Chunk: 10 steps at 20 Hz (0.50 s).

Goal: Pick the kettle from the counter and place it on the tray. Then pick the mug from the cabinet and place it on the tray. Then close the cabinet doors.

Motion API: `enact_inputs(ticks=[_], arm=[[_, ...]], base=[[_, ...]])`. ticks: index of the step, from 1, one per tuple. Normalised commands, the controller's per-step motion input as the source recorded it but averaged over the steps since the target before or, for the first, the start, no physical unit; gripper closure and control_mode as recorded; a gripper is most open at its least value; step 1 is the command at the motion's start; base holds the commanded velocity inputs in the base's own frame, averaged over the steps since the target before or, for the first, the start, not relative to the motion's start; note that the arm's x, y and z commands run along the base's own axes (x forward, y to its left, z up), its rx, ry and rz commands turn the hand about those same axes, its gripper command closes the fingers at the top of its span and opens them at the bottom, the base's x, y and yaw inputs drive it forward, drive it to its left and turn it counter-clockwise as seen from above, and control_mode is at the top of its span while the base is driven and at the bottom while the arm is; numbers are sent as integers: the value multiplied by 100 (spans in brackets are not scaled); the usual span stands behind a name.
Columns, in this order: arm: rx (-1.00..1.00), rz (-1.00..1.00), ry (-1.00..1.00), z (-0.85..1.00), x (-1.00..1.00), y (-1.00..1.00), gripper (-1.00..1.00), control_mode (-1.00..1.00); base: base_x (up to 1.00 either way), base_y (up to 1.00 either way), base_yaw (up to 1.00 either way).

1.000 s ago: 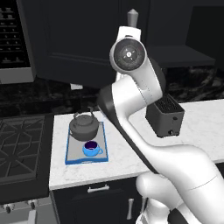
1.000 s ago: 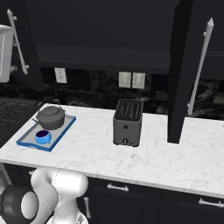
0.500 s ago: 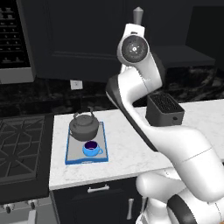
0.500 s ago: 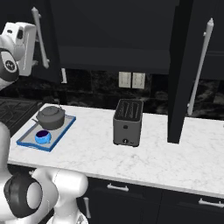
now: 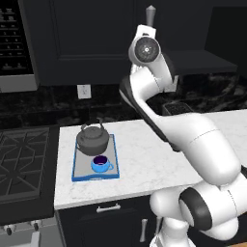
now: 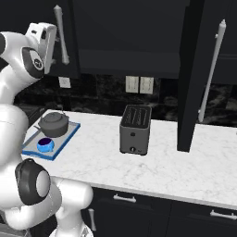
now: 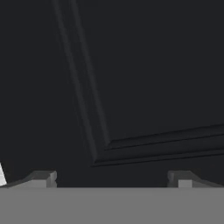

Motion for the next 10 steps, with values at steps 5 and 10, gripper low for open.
enact_inputs(ticks=[5,10], arm=[[0,8,0,-44,92,1,-100,-100],[0,12,0,-21,69,8,-100,-100]], base=[[0,0,0],[0,0,0]])
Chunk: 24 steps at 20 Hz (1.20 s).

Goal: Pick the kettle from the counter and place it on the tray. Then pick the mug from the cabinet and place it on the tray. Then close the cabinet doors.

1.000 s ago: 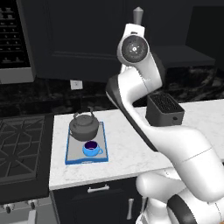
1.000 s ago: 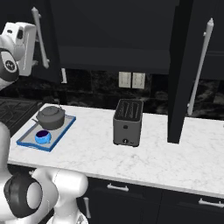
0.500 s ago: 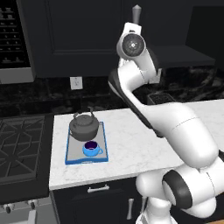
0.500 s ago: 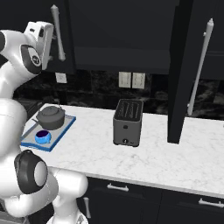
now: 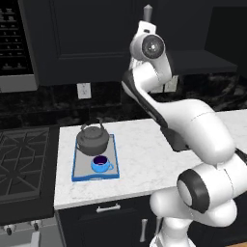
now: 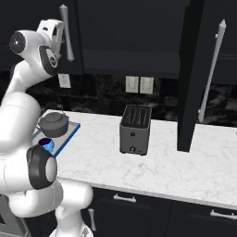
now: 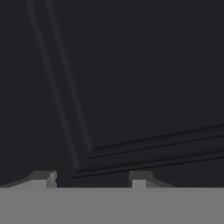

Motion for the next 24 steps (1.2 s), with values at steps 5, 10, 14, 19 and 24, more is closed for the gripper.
enact_inputs(ticks=[5,10,14,19,24], arm=[[0,16,6,-20,7,23,-100,-100],[0,18,11,4,-28,32,-100,-100],[0,24,5,5,-54,29,-100,-100],[0,30,0,0,-74,18,-100,-100],[-2,30,0,0,-89,9,-100,-100]], base=[[0,0,0],[0,0,0],[0,0,0],[0,0,0],[0,0,0]])
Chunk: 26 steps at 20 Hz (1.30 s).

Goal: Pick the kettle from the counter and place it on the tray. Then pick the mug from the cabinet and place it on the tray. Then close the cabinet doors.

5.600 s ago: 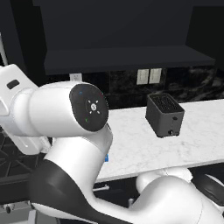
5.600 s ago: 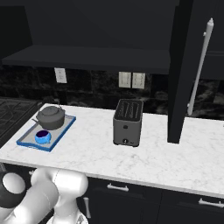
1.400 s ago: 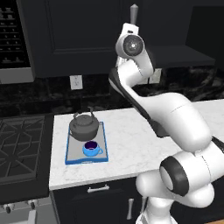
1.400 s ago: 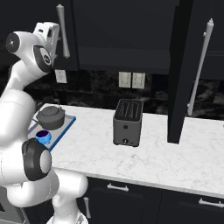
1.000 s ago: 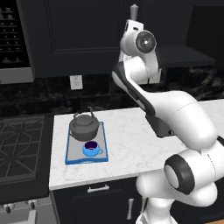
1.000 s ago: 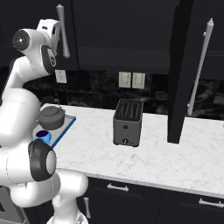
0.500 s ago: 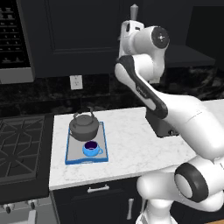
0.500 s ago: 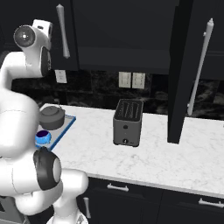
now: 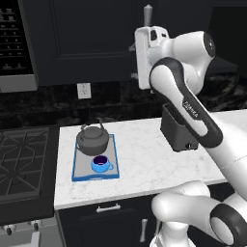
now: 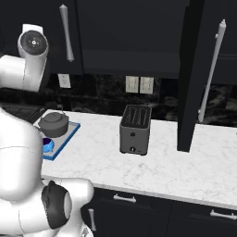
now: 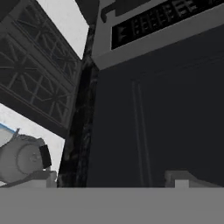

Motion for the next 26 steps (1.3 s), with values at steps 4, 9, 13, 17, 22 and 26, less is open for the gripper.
enact_inputs(ticks=[4,9,13,17,22,26], arm=[[-3,26,0,0,-89,9,-100,-100],[-10,7,0,0,-90,2,-100,-100],[-21,-17,0,0,-63,-28,-100,-100],[-13,-31,4,0,-42,-63,-100,-100],[-1,-29,1,11,-51,-56,-100,-100],[0,-24,0,12,-69,-55,-100,-100]], base=[[0,0,0],[0,0,0],[0,0,0],[0,0,0],[0,0,0],[0,0,0]])
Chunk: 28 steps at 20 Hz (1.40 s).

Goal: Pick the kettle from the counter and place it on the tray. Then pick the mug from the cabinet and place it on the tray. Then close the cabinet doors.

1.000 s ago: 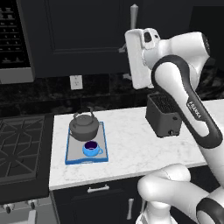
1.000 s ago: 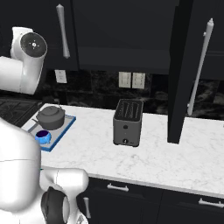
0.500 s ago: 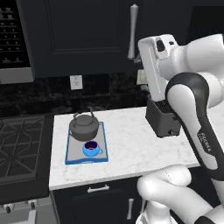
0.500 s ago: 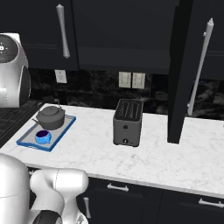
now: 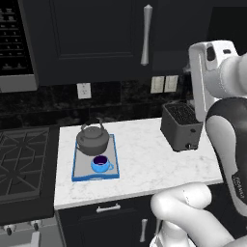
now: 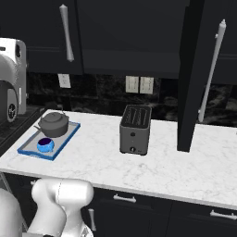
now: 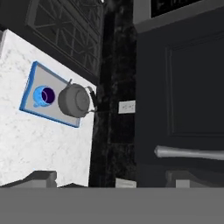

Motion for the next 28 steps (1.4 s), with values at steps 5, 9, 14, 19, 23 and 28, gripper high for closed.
enact_inputs(ticks=[5,9,14,19,23,28], arm=[[0,-19,-1,8,-60,-51,-100,-100],[0,-13,0,3,-41,-58,-100,-100],[0,-13,4,0,-24,-47,-100,-100],[-4,-16,1,0,-6,-39,-100,-100],[0,-12,0,0,-14,-64,-100,-100],[0,-2,0,0,-15,-86,-100,-100]], base=[[0,0,0],[0,0,0],[0,0,0],[0,0,0],[0,0,0],[0,0,0]])
